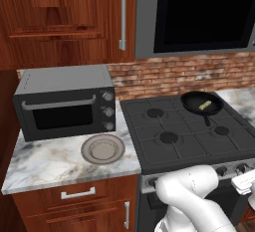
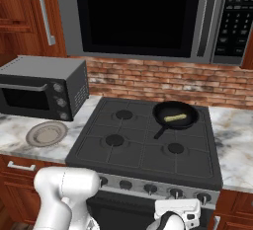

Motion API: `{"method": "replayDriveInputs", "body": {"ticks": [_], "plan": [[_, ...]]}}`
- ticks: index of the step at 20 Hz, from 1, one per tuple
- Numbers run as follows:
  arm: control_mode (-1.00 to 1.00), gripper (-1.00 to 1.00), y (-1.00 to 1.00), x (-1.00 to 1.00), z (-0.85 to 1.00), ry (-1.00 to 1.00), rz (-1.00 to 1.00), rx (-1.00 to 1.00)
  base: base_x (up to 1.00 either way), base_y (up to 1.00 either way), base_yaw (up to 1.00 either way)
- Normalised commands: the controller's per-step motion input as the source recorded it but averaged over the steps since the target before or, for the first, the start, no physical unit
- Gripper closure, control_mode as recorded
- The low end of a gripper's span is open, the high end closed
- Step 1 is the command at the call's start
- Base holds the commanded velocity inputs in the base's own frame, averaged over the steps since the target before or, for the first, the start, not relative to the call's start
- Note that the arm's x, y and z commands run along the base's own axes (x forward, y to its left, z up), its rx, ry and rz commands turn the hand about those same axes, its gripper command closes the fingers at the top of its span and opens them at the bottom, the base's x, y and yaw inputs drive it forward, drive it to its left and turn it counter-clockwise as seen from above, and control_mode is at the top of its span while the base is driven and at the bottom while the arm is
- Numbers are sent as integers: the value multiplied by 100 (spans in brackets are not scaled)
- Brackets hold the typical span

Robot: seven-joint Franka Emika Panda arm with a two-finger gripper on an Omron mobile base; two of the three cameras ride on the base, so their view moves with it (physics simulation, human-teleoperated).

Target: Pick up the butter stick and place it in the pan. Then turn on the burner for the pan.

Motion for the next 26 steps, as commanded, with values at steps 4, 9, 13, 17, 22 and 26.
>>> {"method": "replayDriveInputs", "body": {"ticks": [4, 9, 13, 17, 22, 26], "plan": [[-100, 100, 0, 0, -12, 0, 0, 0, 0, 0, 0], [-100, 100, 0, 0, -1, 0, 0, -6, 0, 0, 0], [-100, 100, 0, -9, 0, 0, 1, -29, 0, 0, 0], [-100, 100, 0, -8, 0, 0, 3, -31, 0, 0, 0], [-100, 100, 0, -6, 0, 0, 3, -31, 0, 0, 0], [-100, 100, 0, -9, 0, 0, 4, -32, 0, 0, 0]]}}
